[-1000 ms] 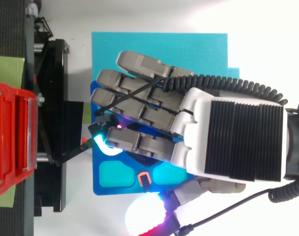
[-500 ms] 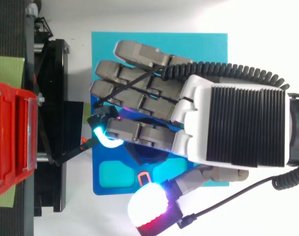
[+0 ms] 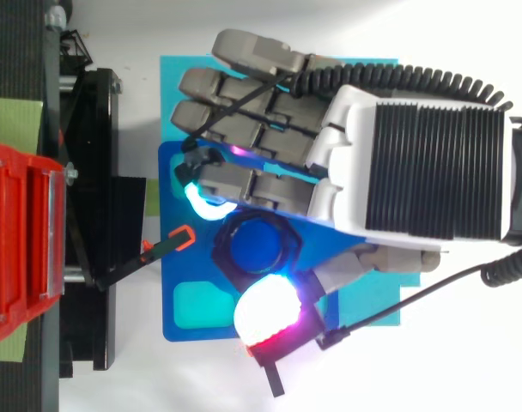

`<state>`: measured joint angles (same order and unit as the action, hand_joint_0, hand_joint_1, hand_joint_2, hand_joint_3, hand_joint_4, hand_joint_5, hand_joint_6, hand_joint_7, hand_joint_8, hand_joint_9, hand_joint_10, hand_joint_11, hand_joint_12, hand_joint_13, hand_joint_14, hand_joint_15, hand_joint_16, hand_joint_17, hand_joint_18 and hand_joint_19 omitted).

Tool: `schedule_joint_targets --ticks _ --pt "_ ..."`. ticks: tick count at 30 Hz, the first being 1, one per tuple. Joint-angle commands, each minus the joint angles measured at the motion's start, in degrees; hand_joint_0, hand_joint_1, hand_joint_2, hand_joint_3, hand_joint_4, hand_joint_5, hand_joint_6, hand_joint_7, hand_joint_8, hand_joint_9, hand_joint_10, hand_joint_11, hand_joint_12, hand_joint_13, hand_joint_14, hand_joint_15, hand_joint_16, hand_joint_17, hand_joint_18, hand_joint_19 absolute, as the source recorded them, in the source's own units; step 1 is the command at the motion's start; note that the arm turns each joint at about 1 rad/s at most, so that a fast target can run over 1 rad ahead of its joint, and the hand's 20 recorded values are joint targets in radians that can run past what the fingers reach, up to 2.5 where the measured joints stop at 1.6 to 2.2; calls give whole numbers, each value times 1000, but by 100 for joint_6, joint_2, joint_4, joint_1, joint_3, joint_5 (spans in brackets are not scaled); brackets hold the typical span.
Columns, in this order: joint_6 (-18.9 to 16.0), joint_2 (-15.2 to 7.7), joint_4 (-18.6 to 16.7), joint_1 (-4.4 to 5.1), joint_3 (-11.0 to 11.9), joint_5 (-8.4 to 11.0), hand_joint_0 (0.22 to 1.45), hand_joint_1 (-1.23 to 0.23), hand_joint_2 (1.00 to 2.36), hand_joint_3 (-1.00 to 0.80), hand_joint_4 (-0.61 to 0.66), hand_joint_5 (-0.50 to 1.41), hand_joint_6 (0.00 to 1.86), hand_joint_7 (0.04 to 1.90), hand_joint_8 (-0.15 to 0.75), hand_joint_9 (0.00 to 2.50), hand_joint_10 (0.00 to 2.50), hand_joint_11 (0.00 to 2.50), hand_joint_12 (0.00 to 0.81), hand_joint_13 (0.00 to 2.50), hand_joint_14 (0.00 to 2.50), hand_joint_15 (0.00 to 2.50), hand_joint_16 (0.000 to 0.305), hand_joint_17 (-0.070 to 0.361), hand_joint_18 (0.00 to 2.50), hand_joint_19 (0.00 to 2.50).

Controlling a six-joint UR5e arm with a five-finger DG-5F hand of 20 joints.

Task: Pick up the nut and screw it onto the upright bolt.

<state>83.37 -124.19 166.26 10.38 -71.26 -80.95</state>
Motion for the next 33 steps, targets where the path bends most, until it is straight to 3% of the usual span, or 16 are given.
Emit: schedule_joint_targets --ticks 1,5,17,22,28,33 --pt "3 0 125 -53 7 -44 511 -109 1000 -500 281 -111 501 1348 300 390 0 0 330 318 0 0 38 86 117 0" --pt "3 0 143 -88 7 -79 512 -112 1000 -500 279 -106 513 1385 307 415 0 0 328 333 0 0 38 85 129 0" --pt "100 8 152 -211 33 -211 518 -103 1000 -500 308 -88 617 1243 321 489 0 0 304 396 0 0 34 76 189 0" --pt "179 0 319 -317 261 -378 520 -72 1000 -500 286 -87 519 1379 318 497 0 0 302 399 0 0 33 75 198 0" --pt "337 0 433 -422 446 -518 515 -52 1000 -500 313 -136 504 1065 305 472 0 0 305 391 0 0 34 78 184 0" --pt "425 0 345 -475 481 -650 508 -41 1000 -500 255 -162 503 830 285 431 0 0 317 358 0 0 37 82 146 0"
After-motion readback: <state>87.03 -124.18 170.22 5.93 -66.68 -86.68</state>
